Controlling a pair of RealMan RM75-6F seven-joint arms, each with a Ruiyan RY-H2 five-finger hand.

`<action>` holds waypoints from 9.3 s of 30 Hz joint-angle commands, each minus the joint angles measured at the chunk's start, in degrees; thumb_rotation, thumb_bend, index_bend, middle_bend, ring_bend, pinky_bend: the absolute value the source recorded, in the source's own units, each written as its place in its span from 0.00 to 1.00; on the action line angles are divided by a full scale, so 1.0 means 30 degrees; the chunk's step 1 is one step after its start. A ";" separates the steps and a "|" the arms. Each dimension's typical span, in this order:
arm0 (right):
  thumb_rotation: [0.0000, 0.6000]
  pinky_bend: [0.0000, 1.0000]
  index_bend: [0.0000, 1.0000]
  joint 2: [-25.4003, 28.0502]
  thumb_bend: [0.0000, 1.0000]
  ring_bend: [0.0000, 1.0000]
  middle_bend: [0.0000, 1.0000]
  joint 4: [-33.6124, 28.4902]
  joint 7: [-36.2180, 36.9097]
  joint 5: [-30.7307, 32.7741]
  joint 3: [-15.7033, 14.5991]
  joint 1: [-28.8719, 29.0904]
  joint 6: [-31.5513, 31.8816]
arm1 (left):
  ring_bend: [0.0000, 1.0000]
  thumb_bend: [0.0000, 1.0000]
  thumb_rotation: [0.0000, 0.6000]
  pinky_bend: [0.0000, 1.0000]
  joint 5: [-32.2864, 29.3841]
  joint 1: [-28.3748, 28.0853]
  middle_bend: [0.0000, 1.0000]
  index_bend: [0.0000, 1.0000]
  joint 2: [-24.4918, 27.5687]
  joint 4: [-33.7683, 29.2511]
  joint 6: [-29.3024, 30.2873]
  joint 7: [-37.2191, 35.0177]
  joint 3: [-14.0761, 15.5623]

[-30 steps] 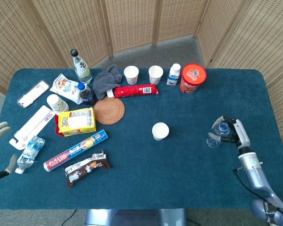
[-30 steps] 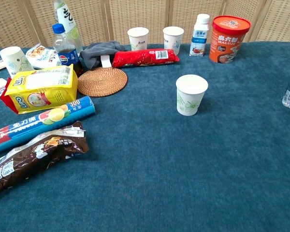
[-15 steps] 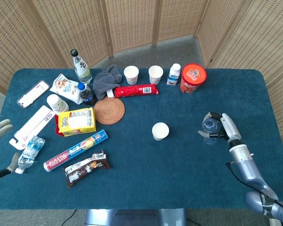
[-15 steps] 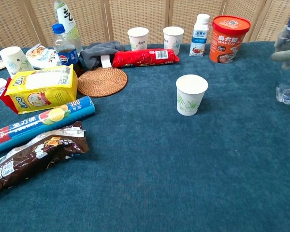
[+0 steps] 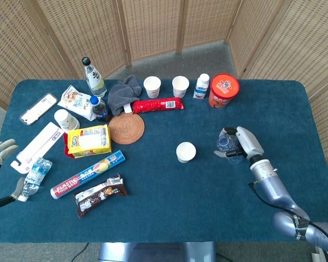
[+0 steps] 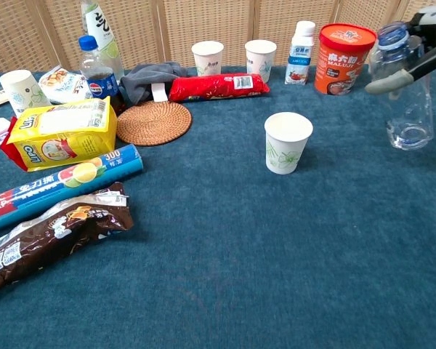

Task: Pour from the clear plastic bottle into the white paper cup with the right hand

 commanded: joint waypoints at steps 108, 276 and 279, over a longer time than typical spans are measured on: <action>1.00 0.58 0.70 -0.2915 0.22 0.58 0.68 -0.0227 -2.2552 0.9112 -0.4083 0.7896 0.3790 | 0.10 0.50 0.76 0.07 0.0349 -0.0196 0.13 0.13 -0.1483 0.2103 -0.0034 -0.1563 0.0542; 1.00 0.39 0.64 -0.1478 0.18 0.45 0.61 0.3299 0.7575 -0.0993 0.1446 -0.1654 -0.1041 | 0.10 0.50 0.75 0.07 -0.0481 -0.0009 0.13 0.13 -0.0800 0.1255 -0.0136 -0.1238 0.0394; 1.00 0.39 0.64 -0.1590 0.18 0.45 0.60 0.3962 0.8316 -0.1310 0.1404 -0.1649 -0.1161 | 0.10 0.50 0.76 0.07 -0.0483 -0.0012 0.13 0.13 -0.0799 0.1161 -0.0148 -0.1123 0.0373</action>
